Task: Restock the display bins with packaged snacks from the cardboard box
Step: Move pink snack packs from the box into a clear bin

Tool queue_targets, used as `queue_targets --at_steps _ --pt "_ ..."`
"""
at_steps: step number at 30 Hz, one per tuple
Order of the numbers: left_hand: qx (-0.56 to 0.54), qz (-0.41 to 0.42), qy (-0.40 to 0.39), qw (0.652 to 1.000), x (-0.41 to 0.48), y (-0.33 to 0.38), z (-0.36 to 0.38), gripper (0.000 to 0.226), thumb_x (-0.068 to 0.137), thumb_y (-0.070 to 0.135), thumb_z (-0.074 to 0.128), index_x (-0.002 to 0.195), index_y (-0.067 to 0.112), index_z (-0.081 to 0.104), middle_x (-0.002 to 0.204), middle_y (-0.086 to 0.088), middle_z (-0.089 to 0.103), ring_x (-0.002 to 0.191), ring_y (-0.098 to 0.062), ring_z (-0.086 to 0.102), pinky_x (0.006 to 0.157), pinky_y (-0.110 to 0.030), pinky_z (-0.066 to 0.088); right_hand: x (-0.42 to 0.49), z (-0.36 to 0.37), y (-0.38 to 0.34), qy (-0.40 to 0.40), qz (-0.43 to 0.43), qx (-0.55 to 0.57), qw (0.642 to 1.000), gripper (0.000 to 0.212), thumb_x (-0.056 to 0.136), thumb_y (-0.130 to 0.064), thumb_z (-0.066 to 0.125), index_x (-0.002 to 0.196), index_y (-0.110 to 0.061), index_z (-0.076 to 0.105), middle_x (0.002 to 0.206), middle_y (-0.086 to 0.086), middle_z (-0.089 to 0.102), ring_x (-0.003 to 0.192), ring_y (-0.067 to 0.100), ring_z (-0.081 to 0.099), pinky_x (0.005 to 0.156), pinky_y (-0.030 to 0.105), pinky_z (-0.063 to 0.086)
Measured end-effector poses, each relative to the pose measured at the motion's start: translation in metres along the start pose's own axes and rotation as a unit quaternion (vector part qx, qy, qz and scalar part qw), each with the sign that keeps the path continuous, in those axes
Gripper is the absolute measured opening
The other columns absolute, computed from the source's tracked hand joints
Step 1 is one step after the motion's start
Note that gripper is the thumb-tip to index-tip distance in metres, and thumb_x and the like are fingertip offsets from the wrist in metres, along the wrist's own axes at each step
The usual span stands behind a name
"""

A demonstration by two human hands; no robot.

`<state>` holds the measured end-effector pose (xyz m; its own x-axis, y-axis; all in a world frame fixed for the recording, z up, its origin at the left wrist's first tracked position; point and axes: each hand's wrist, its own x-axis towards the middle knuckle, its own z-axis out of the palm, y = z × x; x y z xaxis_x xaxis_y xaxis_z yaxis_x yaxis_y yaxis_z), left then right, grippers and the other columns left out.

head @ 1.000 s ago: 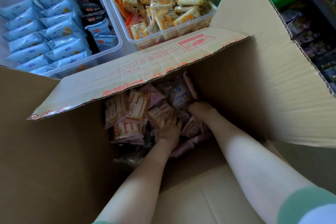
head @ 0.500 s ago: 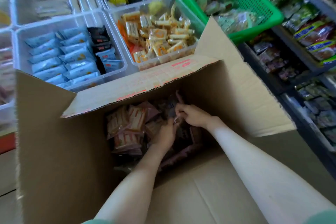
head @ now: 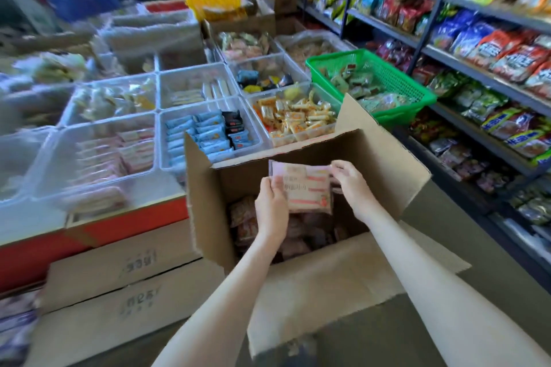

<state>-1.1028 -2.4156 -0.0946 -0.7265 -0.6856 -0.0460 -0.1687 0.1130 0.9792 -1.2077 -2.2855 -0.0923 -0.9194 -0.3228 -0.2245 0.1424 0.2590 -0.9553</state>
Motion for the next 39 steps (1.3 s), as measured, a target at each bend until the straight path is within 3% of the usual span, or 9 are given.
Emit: queue_targets --at_steps 3,8,13,18,21,30,32,35,39 --pt "-0.063 0.013 0.051 0.997 -0.011 0.021 -0.039 0.034 0.103 0.031 0.036 0.075 0.013 0.046 0.067 0.007 0.047 0.062 -0.009 0.040 0.059 -0.028 0.033 -0.027 0.023 -0.033 -0.104 -0.010 0.118 0.988 0.032 0.101 -0.030 0.039 0.099 -0.019 0.069 0.094 0.003 0.070 0.086 0.016 0.063 0.072 0.031 0.047" --pt "-0.142 0.034 0.089 0.985 -0.003 0.034 -0.104 0.034 0.102 0.035 0.039 0.076 0.014 0.048 0.068 0.004 0.046 0.065 -0.013 0.040 0.066 -0.033 0.033 -0.046 0.071 -0.085 -0.124 -0.045 0.216 0.967 0.016 0.098 -0.018 0.049 0.090 -0.013 0.063 0.080 0.001 0.069 0.078 0.015 0.064 0.068 0.028 0.047" --pt "-0.186 0.034 0.118 0.975 0.025 0.035 -0.168 0.031 0.102 0.032 0.040 0.080 0.018 0.058 0.081 -0.004 0.057 0.078 -0.017 0.051 0.073 -0.036 0.041 -0.041 0.131 -0.127 -0.127 -0.102 0.157 0.974 0.020 0.093 -0.008 0.055 0.074 -0.014 0.054 0.069 0.000 0.063 0.061 0.009 0.061 0.056 0.021 0.048" --pt "-0.210 0.046 0.105 0.971 0.088 0.032 -0.261 0.026 0.102 0.025 0.043 0.085 0.013 0.058 0.081 -0.011 0.056 0.075 -0.021 0.050 0.070 -0.037 0.041 -0.015 0.214 -0.174 -0.161 -0.172 0.034 0.971 0.023 0.089 -0.009 0.063 0.069 -0.013 0.053 0.071 0.006 0.058 0.070 0.017 0.056 0.071 0.031 0.049" --pt "-0.133 0.053 0.097 0.985 0.140 0.024 -0.320 0.025 0.099 0.023 0.050 0.079 0.014 0.061 0.067 -0.002 0.057 0.063 -0.016 0.050 0.061 -0.030 0.042 0.022 0.278 -0.201 -0.150 -0.203 -0.042 0.967 0.027 0.089 -0.005 0.062 0.067 -0.014 0.049 0.063 0.002 0.049 0.059 0.011 0.044 0.056 0.019 0.038" --pt "0.179 0.027 0.064 0.981 0.328 -0.057 -0.426 0.008 0.083 0.013 0.068 0.090 0.015 0.065 0.079 0.004 0.068 0.074 -0.015 0.062 0.071 -0.028 0.047 0.172 0.444 -0.192 -0.128 -0.204 -0.314 0.918 0.024 0.085 -0.006 0.064 0.068 -0.017 0.052 0.064 -0.002 0.054 0.071 0.021 0.052 0.063 0.031 0.040" --pt "0.262 0.005 0.029 0.965 0.360 -0.075 -0.431 0.006 0.080 0.013 0.066 0.083 0.018 0.065 0.081 0.003 0.068 0.081 -0.018 0.064 0.071 -0.027 0.045 0.194 0.465 -0.179 -0.125 -0.196 -0.416 0.879 0.011 0.088 -0.013 0.062 0.078 -0.013 0.058 0.077 0.001 0.056 0.084 0.024 0.052 0.066 0.031 0.036" --pt "0.358 -0.008 -0.047 0.933 0.393 -0.096 -0.428 0.011 0.078 0.015 0.061 0.074 0.024 0.059 0.089 -0.001 0.070 0.091 -0.024 0.064 0.075 -0.030 0.047 0.214 0.485 -0.159 -0.098 -0.235 -0.592 0.765 0.012 0.090 -0.020 0.059 0.094 -0.012 0.066 0.112 0.009 0.053 0.112 0.030 0.044 0.086 0.034 0.034" --pt "0.491 0.032 -0.115 0.863 0.417 -0.121 -0.423 0.019 0.082 0.012 0.053 0.095 0.020 0.066 0.104 -0.006 0.070 0.106 -0.025 0.060 0.095 -0.033 0.036 0.228 0.511 -0.135 -0.122 -0.228 -0.707 0.659 0.021 0.091 -0.017 0.051 0.106 -0.013 0.065 0.124 0.008 0.047 0.120 0.029 0.037 0.096 0.037 0.029"
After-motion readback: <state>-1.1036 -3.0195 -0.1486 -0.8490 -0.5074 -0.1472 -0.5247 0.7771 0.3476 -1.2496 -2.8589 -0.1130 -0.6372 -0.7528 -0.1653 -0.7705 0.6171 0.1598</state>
